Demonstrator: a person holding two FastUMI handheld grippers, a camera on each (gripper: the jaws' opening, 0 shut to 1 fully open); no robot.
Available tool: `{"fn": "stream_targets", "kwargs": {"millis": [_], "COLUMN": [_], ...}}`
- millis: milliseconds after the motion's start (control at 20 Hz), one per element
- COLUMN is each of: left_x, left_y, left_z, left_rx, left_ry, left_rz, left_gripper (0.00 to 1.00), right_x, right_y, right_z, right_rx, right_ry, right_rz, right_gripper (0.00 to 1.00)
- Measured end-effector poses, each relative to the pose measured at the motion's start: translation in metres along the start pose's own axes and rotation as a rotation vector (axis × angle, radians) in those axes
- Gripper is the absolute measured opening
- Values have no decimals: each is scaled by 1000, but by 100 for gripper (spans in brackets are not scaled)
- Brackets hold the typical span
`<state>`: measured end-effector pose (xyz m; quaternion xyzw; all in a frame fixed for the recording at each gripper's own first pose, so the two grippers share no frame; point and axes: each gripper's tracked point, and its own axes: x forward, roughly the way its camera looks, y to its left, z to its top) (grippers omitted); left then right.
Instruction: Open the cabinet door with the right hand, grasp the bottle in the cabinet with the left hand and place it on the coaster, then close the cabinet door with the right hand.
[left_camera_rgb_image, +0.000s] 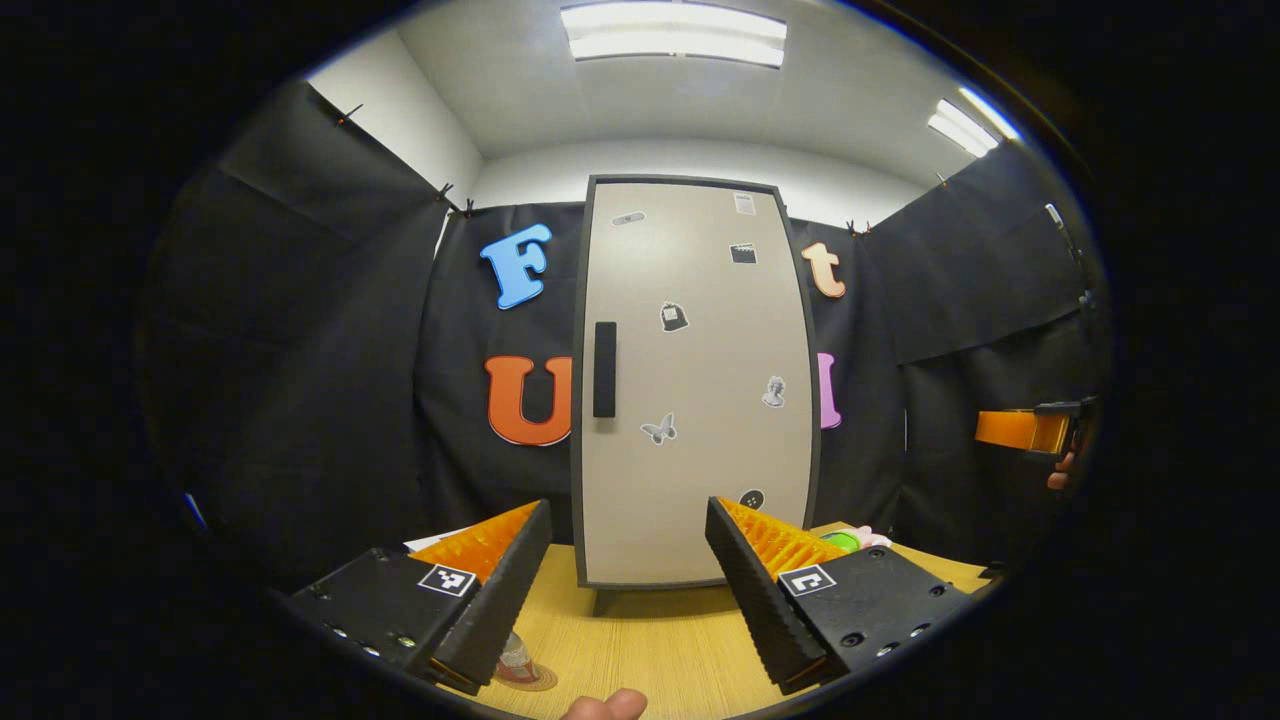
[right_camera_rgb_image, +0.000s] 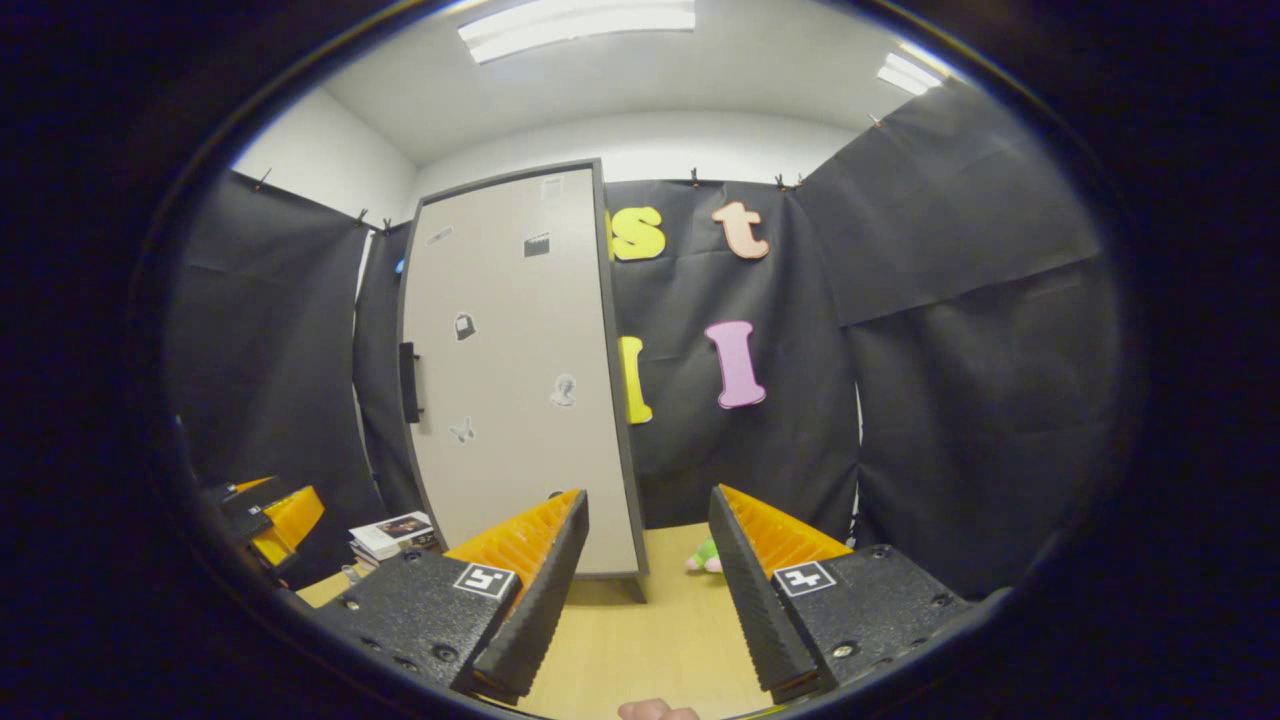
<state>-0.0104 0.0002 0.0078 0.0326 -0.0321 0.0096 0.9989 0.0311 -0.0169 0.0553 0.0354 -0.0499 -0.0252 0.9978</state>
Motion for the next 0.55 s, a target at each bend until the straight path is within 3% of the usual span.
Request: {"fn": "stream_targets", "kwargs": {"millis": [550], "left_x": [-2], "left_y": [-3], "left_z": [2], "left_rx": [14], "left_ry": [-6], "left_rz": [-3], "left_gripper": [94], "right_x": [-3], "right_y": [-2], "right_z": [-2], "right_rx": [-12], "right_ry": [1], "right_rz": [1], "right_gripper": [80]}}
